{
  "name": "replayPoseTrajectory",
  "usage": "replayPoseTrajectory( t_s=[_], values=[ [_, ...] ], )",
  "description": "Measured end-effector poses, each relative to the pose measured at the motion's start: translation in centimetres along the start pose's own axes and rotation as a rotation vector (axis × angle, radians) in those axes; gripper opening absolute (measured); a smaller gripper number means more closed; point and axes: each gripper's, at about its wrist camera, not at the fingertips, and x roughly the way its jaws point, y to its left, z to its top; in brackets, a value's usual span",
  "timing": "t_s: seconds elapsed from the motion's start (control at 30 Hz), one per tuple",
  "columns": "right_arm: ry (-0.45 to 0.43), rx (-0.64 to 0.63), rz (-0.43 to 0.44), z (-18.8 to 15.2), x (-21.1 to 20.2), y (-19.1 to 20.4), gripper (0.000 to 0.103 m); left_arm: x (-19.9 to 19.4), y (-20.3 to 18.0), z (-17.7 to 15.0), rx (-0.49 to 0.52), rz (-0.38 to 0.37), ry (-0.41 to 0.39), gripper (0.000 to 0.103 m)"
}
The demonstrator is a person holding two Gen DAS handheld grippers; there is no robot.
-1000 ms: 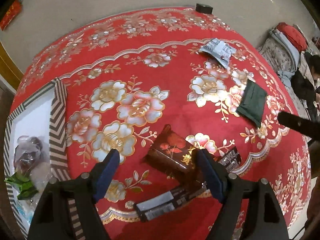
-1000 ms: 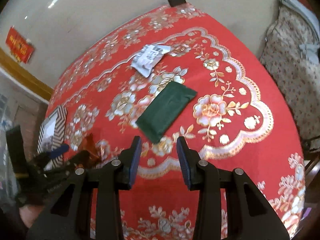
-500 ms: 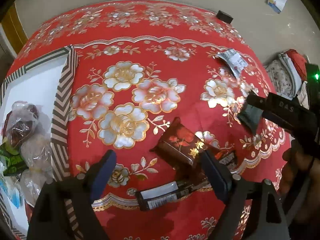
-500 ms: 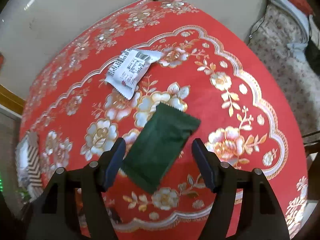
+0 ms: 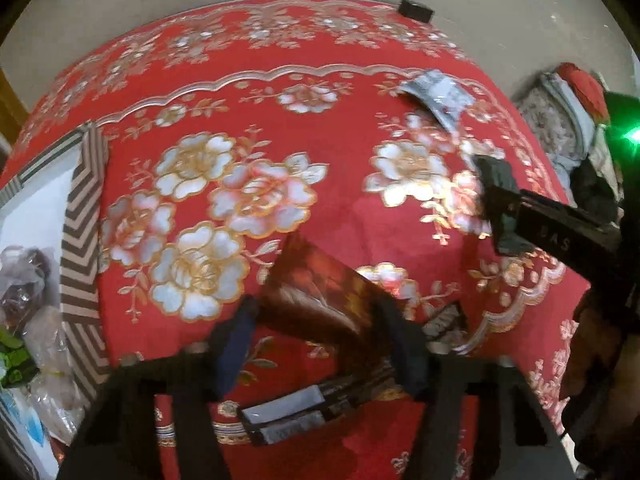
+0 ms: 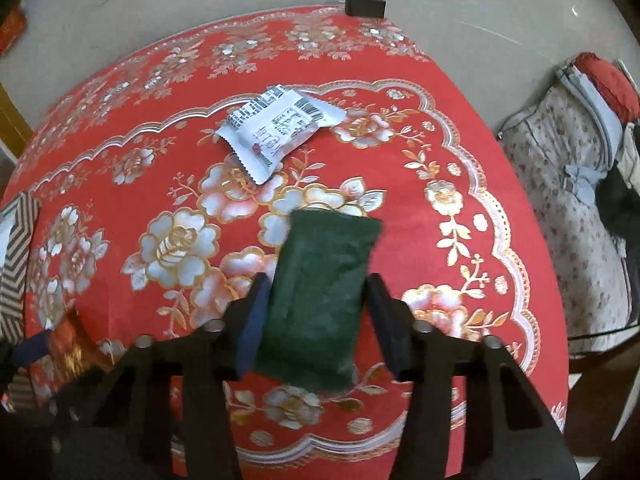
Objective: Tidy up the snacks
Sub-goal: 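Grasp the dark green pouch with the right tool while the left tool reaches the brown box, then grasp the brown flower-printed chocolate box with the left tool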
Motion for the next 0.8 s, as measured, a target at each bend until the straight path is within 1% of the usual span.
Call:
replayPoseTrajectory(
  t_s=[0.07,0.17,0.23,0.3,0.33,0.43,0.63,0.8],
  values=[
    [-0.003,0.003,0.015,-0.2,-0.1,-0.5,0.044,0.0,0.0,0.1,0.0,-0.023,-0.006,0.039],
    [-0.024,0.03,0.069,-0.9,-1.0,-1.6,0.044,-0.5,0.1,0.1,-0.01,-0.038,-0.018,0.025],
    [-0.052,0.047,0.115,-1.4,-2.4,-2.1,0.044,-1.4,0.3,0.1,-0.017,-0.043,-0.046,0.023],
    [-0.075,0.053,0.147,-1.9,-3.8,-2.3,0.044,-2.4,0.4,0.2,-0.032,-0.07,-0.076,0.02],
    [-0.083,0.06,0.177,-2.3,-4.6,-2.5,0.044,-3.0,0.5,0.1,-0.042,-0.086,-0.092,0.02],
    [-0.086,0.069,0.213,-3.1,-5.8,-2.4,0.044,-4.2,0.6,-0.1,-0.048,-0.11,-0.12,0.019],
    [-0.074,0.052,0.234,-4.5,-6.6,-1.7,0.044,-4.7,1.2,-1.2,-0.064,-0.127,-0.126,0.017],
    [-0.065,0.051,0.247,-5.2,-7.1,-1.6,0.044,-5.8,1.8,-2.3,-0.075,-0.148,-0.149,0.014]
  ],
)
